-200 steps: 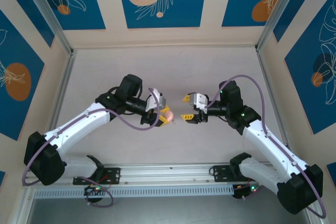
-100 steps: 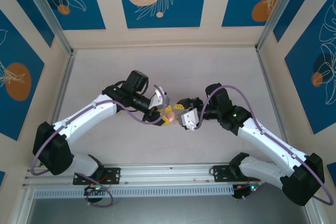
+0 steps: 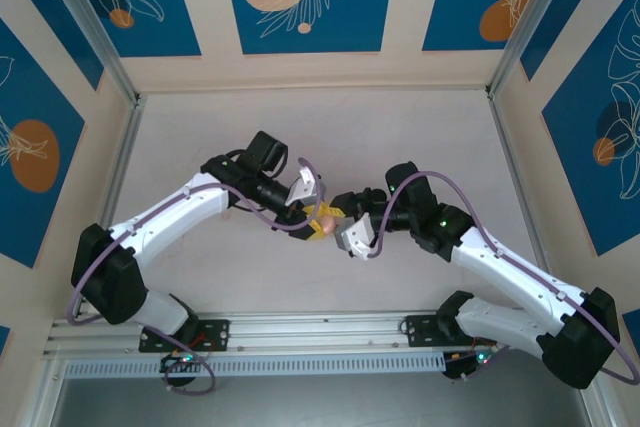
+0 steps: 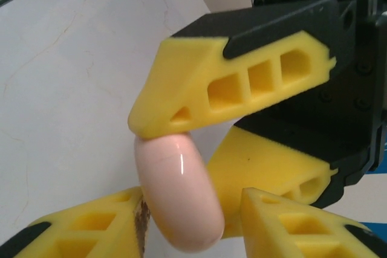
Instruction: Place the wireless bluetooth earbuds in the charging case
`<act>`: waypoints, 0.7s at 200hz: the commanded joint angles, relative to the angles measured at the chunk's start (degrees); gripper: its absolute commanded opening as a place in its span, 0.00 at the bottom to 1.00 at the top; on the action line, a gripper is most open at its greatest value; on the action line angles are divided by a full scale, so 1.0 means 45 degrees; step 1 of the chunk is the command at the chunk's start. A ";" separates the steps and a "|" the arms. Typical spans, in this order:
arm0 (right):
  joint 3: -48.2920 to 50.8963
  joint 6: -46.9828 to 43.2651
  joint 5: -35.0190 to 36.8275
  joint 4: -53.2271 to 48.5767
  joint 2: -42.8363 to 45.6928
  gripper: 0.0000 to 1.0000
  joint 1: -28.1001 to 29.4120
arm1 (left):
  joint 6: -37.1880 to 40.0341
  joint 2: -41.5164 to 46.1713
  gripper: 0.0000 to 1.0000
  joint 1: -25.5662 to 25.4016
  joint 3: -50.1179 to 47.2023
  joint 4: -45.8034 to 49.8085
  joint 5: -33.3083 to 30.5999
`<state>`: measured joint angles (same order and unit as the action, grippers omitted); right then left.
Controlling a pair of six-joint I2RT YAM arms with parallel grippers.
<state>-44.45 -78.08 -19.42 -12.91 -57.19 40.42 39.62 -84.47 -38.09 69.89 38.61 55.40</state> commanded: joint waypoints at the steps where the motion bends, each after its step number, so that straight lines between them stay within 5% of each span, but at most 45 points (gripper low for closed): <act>1: -0.0108 -0.0337 -0.0157 -0.0075 0.0092 0.39 0.0270 | 0.0396 -0.0116 0.37 0.0132 0.0429 0.0246 0.0613; 45: -0.0283 -0.0451 -0.0274 -0.0556 0.0047 0.24 0.0364 | 0.0357 -0.0252 0.39 0.0153 0.0471 0.0230 0.0383; 76: -0.0338 -0.0135 -0.0194 -0.0783 0.0013 0.17 0.0275 | 0.0279 -0.0104 0.53 0.0137 0.0362 0.0047 -0.0248; 99: -0.0623 0.0912 -0.0783 -0.1477 -0.0168 0.15 -0.0241 | -0.0113 0.0452 0.65 0.0132 -0.0111 -0.0853 -0.1236; 140: -0.1408 0.4148 -0.2662 -0.2691 -0.1080 0.14 -0.1829 | -0.0239 0.2186 0.72 0.0114 -0.1720 -0.2912 -0.2996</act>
<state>-47.64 -70.06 -23.57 -20.16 -60.16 35.59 38.22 -79.55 -38.02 65.45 31.99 47.46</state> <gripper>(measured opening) 0.217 0.710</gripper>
